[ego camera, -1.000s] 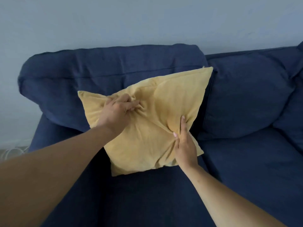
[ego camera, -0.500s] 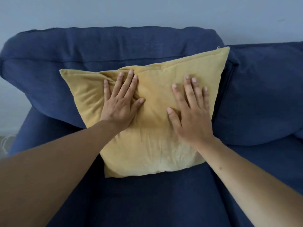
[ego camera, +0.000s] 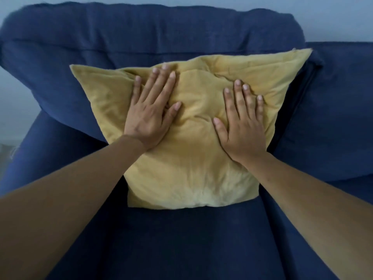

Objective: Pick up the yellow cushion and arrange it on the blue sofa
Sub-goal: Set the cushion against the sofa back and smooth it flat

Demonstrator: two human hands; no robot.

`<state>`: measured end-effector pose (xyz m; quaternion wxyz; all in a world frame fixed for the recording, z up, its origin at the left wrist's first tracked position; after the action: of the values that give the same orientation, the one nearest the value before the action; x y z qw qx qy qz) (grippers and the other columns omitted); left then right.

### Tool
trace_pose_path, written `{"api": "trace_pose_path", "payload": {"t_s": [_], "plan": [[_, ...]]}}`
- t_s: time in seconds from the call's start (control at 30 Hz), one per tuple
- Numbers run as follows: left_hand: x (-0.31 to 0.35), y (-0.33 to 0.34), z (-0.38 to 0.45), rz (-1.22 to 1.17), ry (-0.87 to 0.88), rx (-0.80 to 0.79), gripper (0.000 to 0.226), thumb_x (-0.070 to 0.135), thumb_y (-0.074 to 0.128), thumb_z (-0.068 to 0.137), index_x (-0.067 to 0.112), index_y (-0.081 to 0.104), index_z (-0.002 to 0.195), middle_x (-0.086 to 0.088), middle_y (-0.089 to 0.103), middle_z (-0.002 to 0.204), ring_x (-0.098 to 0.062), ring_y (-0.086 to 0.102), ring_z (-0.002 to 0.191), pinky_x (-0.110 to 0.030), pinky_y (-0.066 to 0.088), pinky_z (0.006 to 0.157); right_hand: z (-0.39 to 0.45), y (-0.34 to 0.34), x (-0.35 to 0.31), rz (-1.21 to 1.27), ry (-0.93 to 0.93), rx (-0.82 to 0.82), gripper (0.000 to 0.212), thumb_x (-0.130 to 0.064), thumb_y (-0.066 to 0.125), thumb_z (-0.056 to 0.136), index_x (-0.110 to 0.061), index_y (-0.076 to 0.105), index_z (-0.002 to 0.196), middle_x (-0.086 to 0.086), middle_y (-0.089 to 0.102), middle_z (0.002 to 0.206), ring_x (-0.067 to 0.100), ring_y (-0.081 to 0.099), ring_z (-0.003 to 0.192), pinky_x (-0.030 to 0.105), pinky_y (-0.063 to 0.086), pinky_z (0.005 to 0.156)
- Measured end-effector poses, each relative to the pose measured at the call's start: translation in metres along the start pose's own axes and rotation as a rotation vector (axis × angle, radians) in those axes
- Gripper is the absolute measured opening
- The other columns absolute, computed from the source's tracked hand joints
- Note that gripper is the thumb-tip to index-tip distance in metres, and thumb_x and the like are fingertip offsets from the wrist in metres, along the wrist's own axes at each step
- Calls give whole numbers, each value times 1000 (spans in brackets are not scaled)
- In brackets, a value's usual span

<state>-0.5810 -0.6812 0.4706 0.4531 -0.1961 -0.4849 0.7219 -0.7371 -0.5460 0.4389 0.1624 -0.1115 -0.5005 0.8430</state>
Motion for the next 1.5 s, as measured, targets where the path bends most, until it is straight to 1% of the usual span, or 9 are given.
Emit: {"api": "trace_pose_path", "payload": {"t_s": [0.13,0.3,0.5,0.8,0.9,1.07,1.23,1.37,1.5], "plan": [[13,-26,-65,-106,-242,218,64,35,41,105,5,22,157,-21,14,166,-36,8,155,-50,-1,125,-25,-32,3,119,87,117,74,-48,37,103,-2,20,158,22,15,166,37,11,155,53,6,126],[33,18,-203,-285,-684,39,96,64,42,93,11,-3,160,-7,-12,169,-22,-12,156,-54,-7,124,-128,-31,-16,320,200,85,82,-47,45,98,6,19,155,27,12,164,40,12,154,55,9,125],[25,101,-262,-856,-1203,-69,134,82,58,65,27,-23,155,3,-20,168,-13,-14,155,-38,1,125,-230,53,-32,806,889,-253,130,-85,51,74,-16,-20,157,-1,-22,167,13,-14,155,49,3,127],[-27,141,-201,-1004,-1146,-36,125,72,73,56,30,13,157,2,28,160,-18,33,146,-45,28,122,-164,112,-13,933,1024,-268,144,-86,56,57,-5,-6,159,14,-1,169,26,2,156,46,7,127],[-49,153,-179,-1040,-1181,5,132,80,76,49,33,15,157,4,32,160,-17,36,145,-45,32,120,-153,118,-8,925,1025,-309,141,-88,57,56,-10,1,160,11,6,168,26,9,155,48,14,126],[-54,145,-190,-907,-1070,26,99,44,78,75,20,24,154,1,41,154,-17,41,141,-26,32,110,-182,115,-22,1016,1006,-307,132,-78,63,69,-15,-9,159,4,-5,169,20,-2,156,46,9,127],[-31,109,-208,-972,-984,123,108,56,79,70,28,20,156,8,36,156,-9,37,143,-37,30,122,-184,91,-13,971,986,-246,131,-80,68,67,-16,0,160,6,7,168,21,8,155,45,16,127],[8,72,-205,-945,-894,267,122,81,55,72,23,-7,160,6,-3,169,-8,1,156,-28,10,125,-173,24,-18,725,737,-48,121,-53,71,85,1,-11,157,17,-13,168,26,-8,156,27,0,126],[14,36,-157,-566,-823,391,95,67,32,92,8,1,159,-10,-2,170,-23,-3,157,-52,-4,125,-120,-25,-44,419,237,123,91,-36,63,95,15,12,151,36,6,161,46,6,153,54,12,125]]}}
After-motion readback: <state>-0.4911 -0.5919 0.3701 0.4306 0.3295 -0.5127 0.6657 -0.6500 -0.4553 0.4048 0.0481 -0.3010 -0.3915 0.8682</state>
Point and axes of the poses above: each hand's wrist, its own z-axis towards the middle knuckle, its own y-axis out of the palm, x = y × z, the point moved 8 cm from there along z, towards the middle knuckle
